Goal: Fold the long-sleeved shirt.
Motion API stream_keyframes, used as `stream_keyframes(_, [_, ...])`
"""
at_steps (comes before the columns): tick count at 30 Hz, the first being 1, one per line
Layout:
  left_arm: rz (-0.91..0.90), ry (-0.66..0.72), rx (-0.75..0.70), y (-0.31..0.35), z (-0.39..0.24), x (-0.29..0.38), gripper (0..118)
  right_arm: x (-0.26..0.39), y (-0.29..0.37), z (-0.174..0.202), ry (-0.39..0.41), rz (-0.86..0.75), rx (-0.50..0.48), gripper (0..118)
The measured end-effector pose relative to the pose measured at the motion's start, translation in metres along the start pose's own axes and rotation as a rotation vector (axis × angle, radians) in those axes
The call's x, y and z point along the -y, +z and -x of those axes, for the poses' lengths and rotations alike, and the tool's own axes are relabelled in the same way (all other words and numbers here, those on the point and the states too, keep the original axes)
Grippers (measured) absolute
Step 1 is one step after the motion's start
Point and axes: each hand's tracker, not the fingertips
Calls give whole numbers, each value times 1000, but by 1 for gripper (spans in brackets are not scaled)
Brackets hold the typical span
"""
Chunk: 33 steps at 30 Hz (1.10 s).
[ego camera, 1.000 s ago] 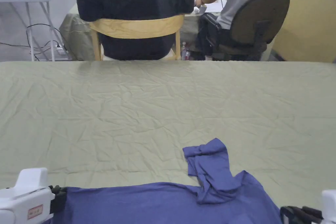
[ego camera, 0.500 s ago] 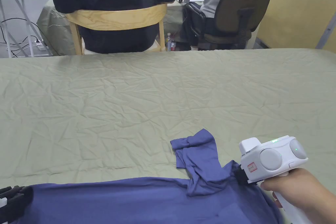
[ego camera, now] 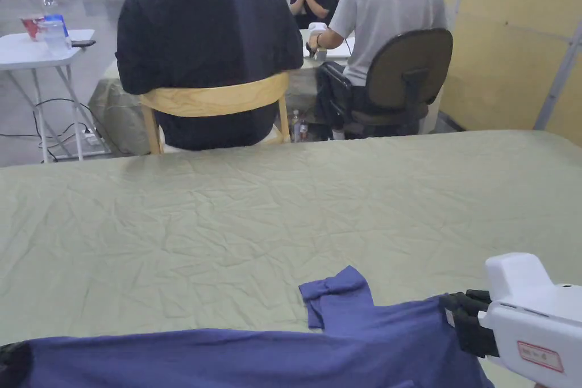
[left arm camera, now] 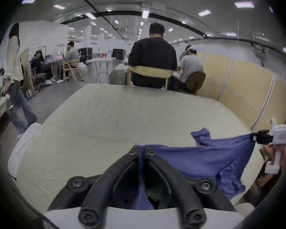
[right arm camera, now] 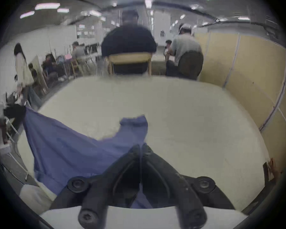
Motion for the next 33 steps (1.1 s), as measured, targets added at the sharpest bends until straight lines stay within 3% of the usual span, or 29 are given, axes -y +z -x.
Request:
stream_keyframes(6, [-164,65,-8,79,-2,-43,3,-36,106,-1,14,-228,30,4])
stream_keyframes(13, [-347,89,46,140,-10,-133,3,-117,177,-2,49,-416,46,4])
stream_keyframes(22, [-438,127,134,133,-15,-270,3,-273,200,-13,67,-519,84,4])
stream_keyframes(33, [-480,122,128,89,-34,-427,3,-465,190,-21,46,-569,156,4])
